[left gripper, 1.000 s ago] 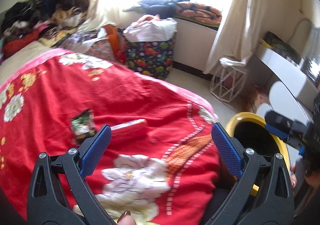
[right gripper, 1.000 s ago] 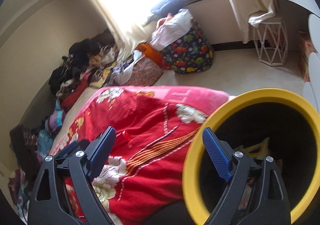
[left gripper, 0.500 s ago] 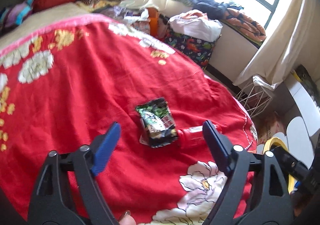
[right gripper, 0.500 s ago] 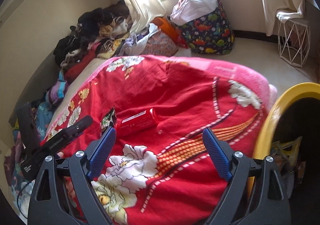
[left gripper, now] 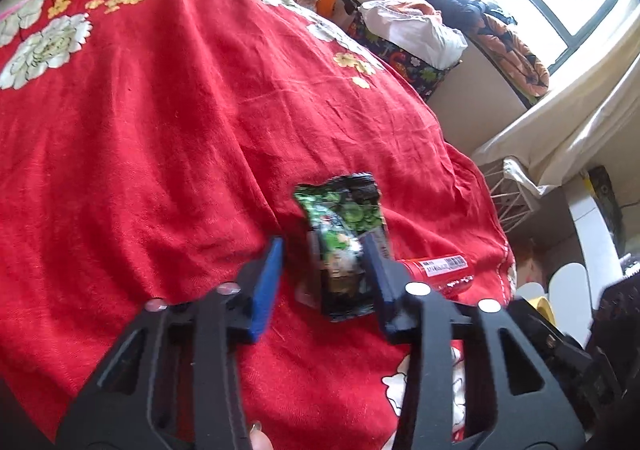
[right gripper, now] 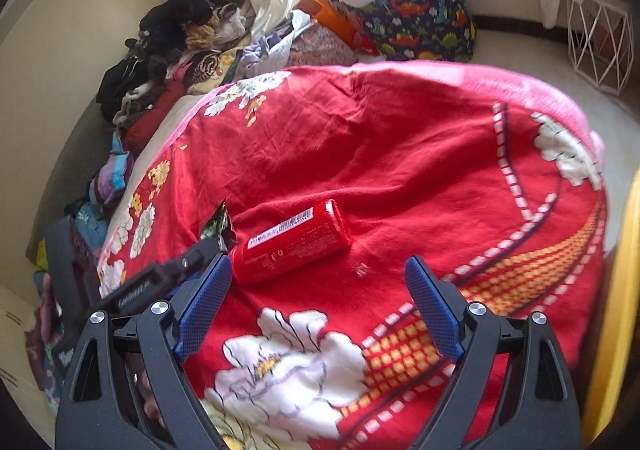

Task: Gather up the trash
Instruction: 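Grasp the green snack pack with the left tool while the right tool grasps the red can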

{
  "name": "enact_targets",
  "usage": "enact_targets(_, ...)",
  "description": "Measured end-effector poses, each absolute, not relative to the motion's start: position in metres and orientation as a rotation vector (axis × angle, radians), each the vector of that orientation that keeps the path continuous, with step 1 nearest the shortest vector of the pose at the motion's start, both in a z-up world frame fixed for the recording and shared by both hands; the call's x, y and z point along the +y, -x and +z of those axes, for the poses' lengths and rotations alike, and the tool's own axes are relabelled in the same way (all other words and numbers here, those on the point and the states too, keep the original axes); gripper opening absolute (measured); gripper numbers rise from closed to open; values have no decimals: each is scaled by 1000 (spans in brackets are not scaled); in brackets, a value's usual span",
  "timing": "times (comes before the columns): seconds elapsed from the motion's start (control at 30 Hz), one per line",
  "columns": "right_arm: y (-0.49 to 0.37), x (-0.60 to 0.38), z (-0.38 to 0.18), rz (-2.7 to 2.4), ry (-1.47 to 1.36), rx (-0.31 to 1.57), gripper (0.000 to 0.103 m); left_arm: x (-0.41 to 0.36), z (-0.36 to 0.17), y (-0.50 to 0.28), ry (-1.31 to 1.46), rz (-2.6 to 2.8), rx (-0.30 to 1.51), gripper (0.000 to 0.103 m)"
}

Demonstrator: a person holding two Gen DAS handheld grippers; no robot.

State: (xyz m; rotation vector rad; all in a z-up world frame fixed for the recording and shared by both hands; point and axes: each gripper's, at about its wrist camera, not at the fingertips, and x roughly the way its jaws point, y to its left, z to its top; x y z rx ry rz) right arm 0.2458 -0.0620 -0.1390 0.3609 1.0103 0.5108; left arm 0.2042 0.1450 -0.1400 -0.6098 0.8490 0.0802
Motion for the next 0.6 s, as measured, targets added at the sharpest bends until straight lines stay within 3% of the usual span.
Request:
enact_targets(0.07,-252,-58,-144,517,-386,1037,85,146,-143,-203,645,37,847,14)
enact_targets(0.3,-275,-46,-158,509,-492,1087,80,146,-145,-192,677,7,832,8)
enact_targets(0.43,-288,-45,-163,531,-576,1118,44,143,-144,-189,666,6,824,7)
enact_targets(0.6,-282,-62,-148,573,-634,1043,37,144,-140,-184,674,-5,802,6)
